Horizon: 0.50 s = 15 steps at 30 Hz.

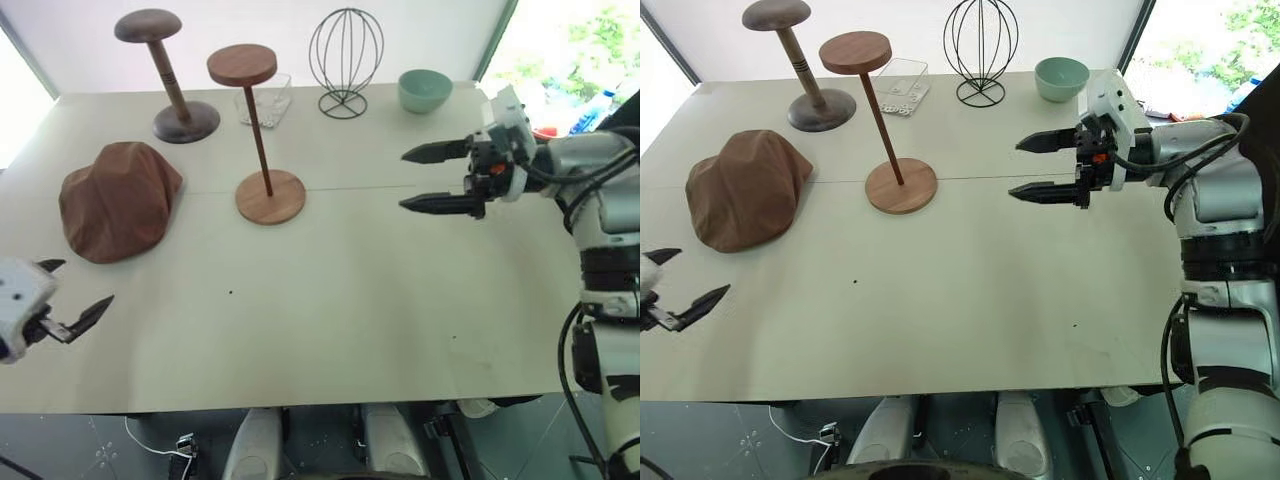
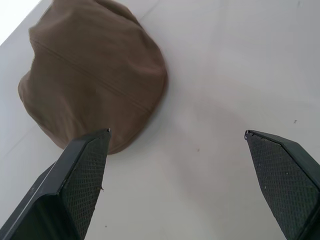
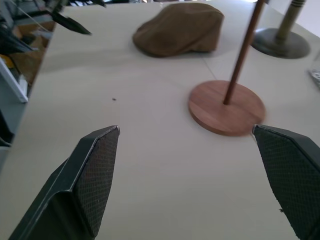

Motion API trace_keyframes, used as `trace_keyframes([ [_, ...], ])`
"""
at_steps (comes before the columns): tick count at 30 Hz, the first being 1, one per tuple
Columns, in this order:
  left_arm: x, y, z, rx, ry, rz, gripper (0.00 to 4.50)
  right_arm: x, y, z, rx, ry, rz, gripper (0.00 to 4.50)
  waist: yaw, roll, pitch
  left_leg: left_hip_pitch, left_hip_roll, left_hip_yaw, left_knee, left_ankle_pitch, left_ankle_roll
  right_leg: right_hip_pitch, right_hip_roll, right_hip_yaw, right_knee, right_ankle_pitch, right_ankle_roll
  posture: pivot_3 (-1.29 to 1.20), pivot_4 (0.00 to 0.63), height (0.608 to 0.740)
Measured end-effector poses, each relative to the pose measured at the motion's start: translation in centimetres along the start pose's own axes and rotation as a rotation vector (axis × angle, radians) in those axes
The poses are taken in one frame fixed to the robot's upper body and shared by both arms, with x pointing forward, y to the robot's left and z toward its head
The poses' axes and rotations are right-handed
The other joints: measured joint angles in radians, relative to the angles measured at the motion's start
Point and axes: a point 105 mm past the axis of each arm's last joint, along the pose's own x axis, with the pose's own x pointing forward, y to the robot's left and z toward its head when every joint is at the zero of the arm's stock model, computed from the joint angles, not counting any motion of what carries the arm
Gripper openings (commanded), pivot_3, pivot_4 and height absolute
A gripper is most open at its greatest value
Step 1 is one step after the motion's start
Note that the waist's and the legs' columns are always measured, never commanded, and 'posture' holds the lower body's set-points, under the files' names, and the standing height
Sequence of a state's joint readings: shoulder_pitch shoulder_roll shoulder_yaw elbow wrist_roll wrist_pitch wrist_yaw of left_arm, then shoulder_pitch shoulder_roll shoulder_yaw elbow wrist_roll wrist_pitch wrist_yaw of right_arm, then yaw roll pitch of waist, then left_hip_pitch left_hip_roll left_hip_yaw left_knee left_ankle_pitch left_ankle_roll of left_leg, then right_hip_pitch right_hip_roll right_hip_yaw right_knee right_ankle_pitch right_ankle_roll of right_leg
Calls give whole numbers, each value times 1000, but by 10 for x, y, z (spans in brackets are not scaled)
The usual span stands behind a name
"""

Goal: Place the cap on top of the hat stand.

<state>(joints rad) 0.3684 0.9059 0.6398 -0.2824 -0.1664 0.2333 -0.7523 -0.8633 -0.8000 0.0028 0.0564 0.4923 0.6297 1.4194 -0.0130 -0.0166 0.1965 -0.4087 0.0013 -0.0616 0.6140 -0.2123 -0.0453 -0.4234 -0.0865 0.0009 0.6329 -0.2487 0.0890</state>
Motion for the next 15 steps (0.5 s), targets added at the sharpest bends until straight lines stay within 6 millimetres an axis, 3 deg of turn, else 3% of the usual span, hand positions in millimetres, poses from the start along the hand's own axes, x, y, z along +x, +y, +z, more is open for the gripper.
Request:
trace_keyframes([
  [5,21,17,-8,115,27,96,4500,12,26,26,-24,-32,53,4366,-1,-1,-1,0,0,0,1,0,0,0,0,0,0,1,-1,0,150,740],
  [9,43,23,-7,163,14,135,4500,16,29,26,-15,-21,17,4366,-1,-1,-1,0,0,0,1,0,0,0,0,0,0,2,1,0,150,740],
  [15,76,14,-25,282,86,107,4500,12,26,28,-5,-39,-37,4366,-1,-1,-1,0,1,0,1,0,0,-1,1,0,1,4,3,0,150,740],
])
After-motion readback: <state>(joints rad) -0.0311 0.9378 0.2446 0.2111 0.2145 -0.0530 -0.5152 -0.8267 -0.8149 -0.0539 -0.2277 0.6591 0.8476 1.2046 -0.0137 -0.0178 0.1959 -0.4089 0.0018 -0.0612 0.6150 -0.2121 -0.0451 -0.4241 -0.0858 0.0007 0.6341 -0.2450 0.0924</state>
